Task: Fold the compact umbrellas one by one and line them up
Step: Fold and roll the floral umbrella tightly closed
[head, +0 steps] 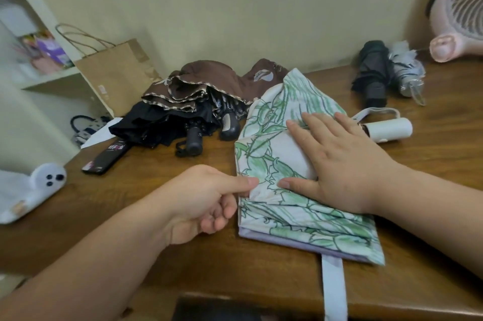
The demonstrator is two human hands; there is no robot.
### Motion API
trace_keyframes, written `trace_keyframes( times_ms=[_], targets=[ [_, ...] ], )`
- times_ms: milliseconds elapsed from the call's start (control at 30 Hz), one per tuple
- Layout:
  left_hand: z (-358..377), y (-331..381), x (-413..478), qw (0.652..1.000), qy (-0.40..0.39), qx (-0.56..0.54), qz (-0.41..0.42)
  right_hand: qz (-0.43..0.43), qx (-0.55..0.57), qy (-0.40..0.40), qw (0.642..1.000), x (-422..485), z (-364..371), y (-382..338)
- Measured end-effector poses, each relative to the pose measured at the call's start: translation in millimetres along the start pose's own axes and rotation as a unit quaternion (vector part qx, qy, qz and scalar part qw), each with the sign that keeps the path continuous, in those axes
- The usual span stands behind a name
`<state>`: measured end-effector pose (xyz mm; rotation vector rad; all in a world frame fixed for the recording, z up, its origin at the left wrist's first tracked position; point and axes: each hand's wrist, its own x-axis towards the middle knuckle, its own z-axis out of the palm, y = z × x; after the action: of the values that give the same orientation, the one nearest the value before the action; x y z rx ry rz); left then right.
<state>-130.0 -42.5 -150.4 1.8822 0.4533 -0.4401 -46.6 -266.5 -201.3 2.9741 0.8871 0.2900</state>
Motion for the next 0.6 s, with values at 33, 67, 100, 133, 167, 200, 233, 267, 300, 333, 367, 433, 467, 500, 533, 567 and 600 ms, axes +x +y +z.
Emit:
trace_keyframes(
  times_ms=[33,67,100,133,167,200,233,267,300,333,367,433,467,500,533,567,600],
  targets=[
    [2.1,0.8,-0.8,1.0,-0.008,-0.021,-0.017,0.0,0.002,0.0,1.0,-0.3,-0.5,-0.1],
    [4.0,1.4,-0.9,0.998,-0.021,-0.053,-0.035,-0.001,0.003,0.0,1.0,-0.7,-0.9,-0.3],
    [5.7,1.6,-0.2,0.994,-0.033,-0.092,-0.055,-0.002,0.004,0.0,1.0,-0.8,-1.1,-0.6],
    [7.4,1.9,0.1,0.988,-0.044,-0.127,-0.07,-0.003,0.004,0.001,1.0,-1.0,-1.4,-0.8],
    [8.9,1.7,0.5,0.985,-0.052,-0.147,-0.076,-0.004,0.005,0.003,1.0,-1.1,-1.6,-0.9],
    [9.8,0.2,1.7,0.986,-0.056,-0.141,-0.072,-0.004,0.006,0.004,1.0,-1.2,-1.5,-0.9],
    [10.2,-1.8,3.7,0.991,-0.054,-0.112,-0.059,-0.004,0.008,0.006,1.0,-1.3,-1.5,-1.1],
    [9.9,-3.3,5.4,0.995,-0.047,-0.072,-0.04,-0.004,0.01,0.007,1.0,-1.6,-1.3,-1.0],
    [9.3,-4.2,6.2,0.998,-0.037,-0.036,-0.02,-0.004,0.011,0.008,1.0,-1.9,-1.1,-1.0],
    [8.5,-4.2,6.1,1.0,-0.028,-0.005,-0.005,-0.004,0.012,0.008,1.0,-2.3,-1.0,-0.9],
    [6.9,-4.5,6.6,1.0,-0.022,0.019,0.005,-0.005,0.013,0.008,1.0,-2.5,-1.1,-0.7],
    [2.0,-4.7,6.6,0.998,-0.016,0.054,0.015,-0.006,0.014,0.009,1.0,-2.8,-1.0,-0.1],
    [-0.5,-5.3,6.9,0.998,-0.017,0.065,0.017,-0.008,0.014,0.008,1.0,-3.1,-0.9,0.4],
    [-2.4,-5.6,7.3,0.997,-0.02,0.076,0.019,-0.011,0.014,0.006,1.0,-3.3,-0.6,1.1],
    [-3.4,-5.7,7.3,0.995,-0.025,0.089,0.022,-0.014,0.015,0.005,1.0,-3.4,-0.3,1.8],
    [-4.1,-6.0,7.6,0.994,-0.029,0.105,0.026,-0.018,0.016,0.004,1.0,-3.5,0.0,2.7],
    [-4.2,-6.0,8.1,0.991,-0.029,0.124,0.031,-0.022,0.015,0.002,1.0,-3.5,0.0,3.6]
  ],
)
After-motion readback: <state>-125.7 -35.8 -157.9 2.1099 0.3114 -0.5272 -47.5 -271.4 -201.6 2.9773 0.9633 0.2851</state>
